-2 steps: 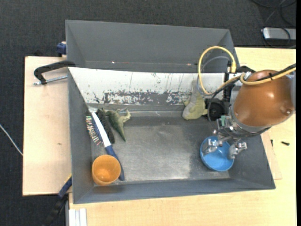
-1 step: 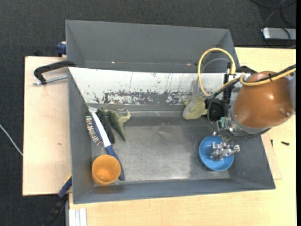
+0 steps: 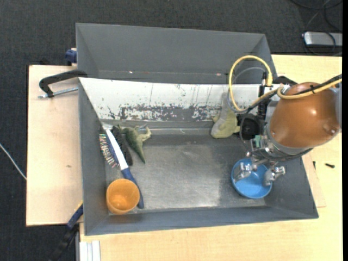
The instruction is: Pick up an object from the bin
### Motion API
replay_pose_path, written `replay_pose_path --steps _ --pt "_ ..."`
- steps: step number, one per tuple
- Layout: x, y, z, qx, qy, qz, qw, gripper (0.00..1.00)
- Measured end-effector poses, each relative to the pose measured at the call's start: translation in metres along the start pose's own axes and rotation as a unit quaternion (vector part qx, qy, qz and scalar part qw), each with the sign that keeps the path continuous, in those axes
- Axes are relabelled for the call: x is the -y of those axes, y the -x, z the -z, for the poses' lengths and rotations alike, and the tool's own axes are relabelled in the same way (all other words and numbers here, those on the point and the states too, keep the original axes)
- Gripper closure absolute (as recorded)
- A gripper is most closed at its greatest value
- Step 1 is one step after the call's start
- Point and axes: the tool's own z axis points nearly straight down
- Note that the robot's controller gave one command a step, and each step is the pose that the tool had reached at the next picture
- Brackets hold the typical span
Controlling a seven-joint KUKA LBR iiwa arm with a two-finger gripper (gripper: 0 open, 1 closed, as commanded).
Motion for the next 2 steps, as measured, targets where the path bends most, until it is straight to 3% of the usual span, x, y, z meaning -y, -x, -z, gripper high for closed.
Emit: replay_pose_path --steps 1,2 --pt "0.043 0.006 -0.006 0.0077 0.005 0.166 0.986 0.0" --pt "0.046 -0.028 0.113 -0.0015 -0.006 0.1 0.9949 0.0"
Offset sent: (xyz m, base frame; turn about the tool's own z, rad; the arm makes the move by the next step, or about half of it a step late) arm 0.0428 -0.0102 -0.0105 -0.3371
